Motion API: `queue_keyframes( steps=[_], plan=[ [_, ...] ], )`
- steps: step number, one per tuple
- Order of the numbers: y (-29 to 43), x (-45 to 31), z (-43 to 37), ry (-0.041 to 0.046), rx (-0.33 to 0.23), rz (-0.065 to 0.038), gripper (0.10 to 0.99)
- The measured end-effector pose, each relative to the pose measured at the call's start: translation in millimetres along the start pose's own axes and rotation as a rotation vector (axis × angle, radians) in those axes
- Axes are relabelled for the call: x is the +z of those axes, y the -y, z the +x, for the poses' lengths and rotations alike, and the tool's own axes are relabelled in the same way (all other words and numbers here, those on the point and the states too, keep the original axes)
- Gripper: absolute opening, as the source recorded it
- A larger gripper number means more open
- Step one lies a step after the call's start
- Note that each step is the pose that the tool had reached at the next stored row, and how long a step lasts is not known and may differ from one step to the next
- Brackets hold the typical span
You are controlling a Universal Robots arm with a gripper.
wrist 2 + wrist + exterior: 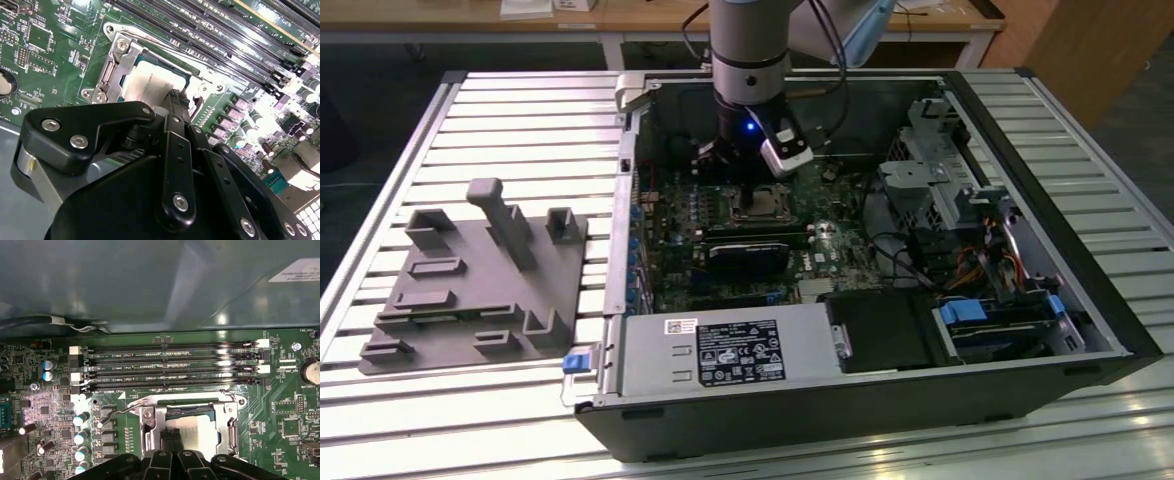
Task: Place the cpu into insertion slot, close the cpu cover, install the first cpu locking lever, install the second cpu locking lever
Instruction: 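Close the cpu cover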
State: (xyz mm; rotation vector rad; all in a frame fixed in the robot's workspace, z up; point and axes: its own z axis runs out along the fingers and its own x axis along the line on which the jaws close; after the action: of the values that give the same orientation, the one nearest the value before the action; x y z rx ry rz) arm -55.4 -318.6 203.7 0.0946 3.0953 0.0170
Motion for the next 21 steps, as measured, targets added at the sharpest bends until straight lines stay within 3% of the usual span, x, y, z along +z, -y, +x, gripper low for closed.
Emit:
queue_keyframes(
  steps=[12,21],
  plan=[
    [0.5,1.6,7.3,0.0003,-0.002,0.0,0.106],
    [0.5,0.1,7.8,0.0006,-0.002,0.0,0.106]
  ],
)
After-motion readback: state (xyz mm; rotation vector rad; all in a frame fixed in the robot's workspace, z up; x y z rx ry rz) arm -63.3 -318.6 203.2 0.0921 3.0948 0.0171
